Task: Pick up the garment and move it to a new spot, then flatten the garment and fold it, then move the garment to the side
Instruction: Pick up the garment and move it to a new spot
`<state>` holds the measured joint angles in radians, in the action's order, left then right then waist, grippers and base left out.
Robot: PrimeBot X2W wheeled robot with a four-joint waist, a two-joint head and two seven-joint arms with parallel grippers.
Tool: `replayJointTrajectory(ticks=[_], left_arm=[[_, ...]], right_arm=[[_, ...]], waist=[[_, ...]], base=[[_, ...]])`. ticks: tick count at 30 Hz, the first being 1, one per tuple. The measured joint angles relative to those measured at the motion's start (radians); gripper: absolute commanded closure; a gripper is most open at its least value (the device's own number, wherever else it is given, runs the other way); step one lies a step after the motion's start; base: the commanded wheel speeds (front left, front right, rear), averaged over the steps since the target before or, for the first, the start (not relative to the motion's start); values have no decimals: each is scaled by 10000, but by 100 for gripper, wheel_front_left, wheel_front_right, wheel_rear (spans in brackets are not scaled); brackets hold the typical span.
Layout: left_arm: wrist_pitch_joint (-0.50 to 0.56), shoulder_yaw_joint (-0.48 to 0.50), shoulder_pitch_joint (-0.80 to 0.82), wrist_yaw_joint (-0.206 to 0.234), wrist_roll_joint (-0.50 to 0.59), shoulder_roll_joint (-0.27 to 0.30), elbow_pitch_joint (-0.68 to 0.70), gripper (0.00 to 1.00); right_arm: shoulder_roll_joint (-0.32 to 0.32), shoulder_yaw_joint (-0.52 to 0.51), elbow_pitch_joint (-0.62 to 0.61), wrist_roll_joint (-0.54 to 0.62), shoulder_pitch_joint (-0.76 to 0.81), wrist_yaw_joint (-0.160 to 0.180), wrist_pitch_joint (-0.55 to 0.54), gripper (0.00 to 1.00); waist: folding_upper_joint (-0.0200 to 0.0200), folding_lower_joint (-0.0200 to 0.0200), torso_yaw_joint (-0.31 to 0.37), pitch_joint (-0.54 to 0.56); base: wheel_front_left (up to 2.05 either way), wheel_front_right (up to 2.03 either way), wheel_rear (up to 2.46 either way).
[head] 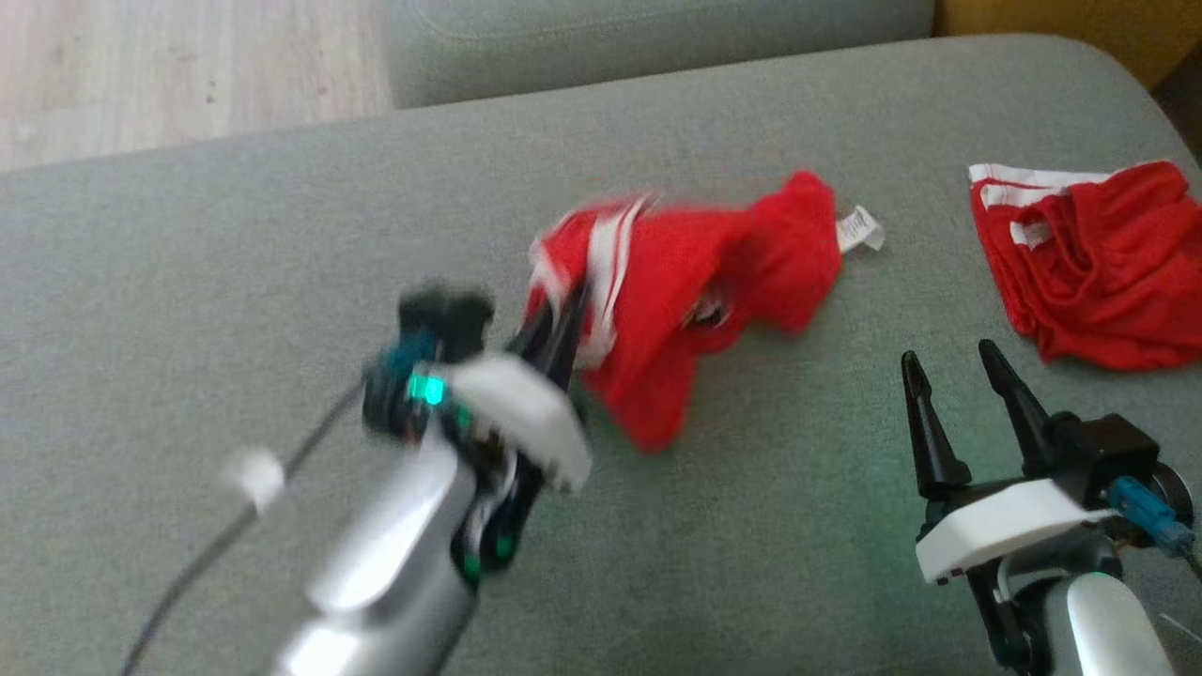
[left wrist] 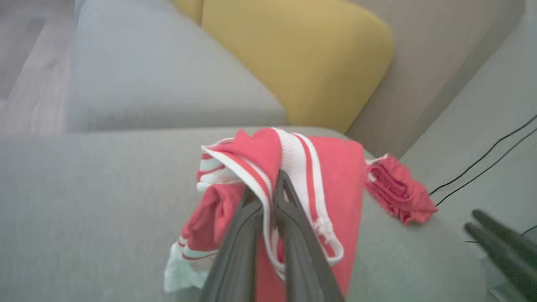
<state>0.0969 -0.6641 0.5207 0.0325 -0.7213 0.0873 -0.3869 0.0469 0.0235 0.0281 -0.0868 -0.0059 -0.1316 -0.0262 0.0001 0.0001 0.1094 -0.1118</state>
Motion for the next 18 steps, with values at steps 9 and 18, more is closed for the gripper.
replayJointTrajectory(ticks=[9, 18], left_arm=[[-1816, -278, -1339, 23, -77, -182, -1795, 0], [-2847, -364, -1167, -61, 184, -86, -1739, 0]], right_arm=[[-2, -27, 171, 0, -4, 0, 102, 0], [-4, -105, 314, 107, -6, 0, 102, 0]], waist=[[0, 0, 10, -281], [0, -1, -387, 231]], base=[[0, 0, 0], [0, 0, 0]])
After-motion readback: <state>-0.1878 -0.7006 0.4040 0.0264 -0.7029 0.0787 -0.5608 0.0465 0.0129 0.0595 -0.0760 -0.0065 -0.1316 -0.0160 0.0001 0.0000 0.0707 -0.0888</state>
